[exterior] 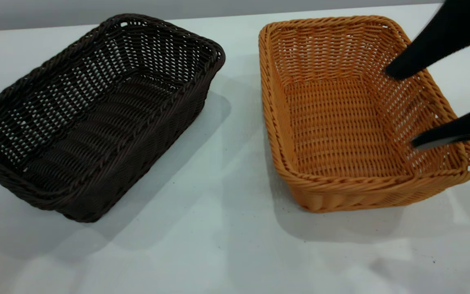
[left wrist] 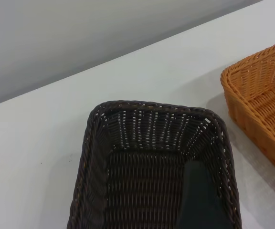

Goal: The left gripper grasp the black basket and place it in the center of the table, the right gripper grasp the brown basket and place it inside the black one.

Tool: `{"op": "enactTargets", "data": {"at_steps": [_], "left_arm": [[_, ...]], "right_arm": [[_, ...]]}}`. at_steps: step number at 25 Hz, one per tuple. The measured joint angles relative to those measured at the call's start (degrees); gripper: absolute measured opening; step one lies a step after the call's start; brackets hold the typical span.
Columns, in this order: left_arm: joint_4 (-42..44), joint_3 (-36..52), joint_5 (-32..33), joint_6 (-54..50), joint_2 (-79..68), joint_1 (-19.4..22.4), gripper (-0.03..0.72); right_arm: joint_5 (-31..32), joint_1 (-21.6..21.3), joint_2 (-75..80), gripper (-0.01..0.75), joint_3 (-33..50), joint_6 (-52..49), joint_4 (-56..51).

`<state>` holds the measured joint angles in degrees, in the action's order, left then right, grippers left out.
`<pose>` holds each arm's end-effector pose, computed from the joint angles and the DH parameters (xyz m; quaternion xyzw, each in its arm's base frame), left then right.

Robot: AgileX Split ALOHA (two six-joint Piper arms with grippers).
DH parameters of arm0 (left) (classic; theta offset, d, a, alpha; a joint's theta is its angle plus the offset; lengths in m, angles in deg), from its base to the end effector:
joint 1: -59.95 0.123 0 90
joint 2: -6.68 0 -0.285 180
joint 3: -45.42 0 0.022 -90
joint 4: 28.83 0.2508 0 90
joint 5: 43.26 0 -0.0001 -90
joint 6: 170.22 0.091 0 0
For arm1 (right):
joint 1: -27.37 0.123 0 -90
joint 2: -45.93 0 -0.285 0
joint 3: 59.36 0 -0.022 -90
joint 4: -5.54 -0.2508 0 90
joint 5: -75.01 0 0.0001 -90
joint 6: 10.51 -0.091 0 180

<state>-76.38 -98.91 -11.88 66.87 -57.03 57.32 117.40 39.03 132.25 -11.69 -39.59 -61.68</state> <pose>0.1944 -0.0440 0.3151 0.2187 0.8337 -0.1227 0.4919 0.1935 0.0977 0.1853 -0.5183 -0.7627 -0.3709 0.1097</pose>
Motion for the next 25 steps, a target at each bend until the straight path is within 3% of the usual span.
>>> {"op": "enactTargets", "data": {"at_steps": [6,25], "left_arm": [[0.00,0.00,-0.02,0.04,0.00,0.00,0.382],[0.00,0.00,0.62,-0.27,0.00,0.00,0.382]], "right_arm": [[-3.58,7.14,6.29,0.478,0.00,-1.67,-4.00],[-6.64,7.28,14.64,0.478,0.00,5.54,-12.28]]}}
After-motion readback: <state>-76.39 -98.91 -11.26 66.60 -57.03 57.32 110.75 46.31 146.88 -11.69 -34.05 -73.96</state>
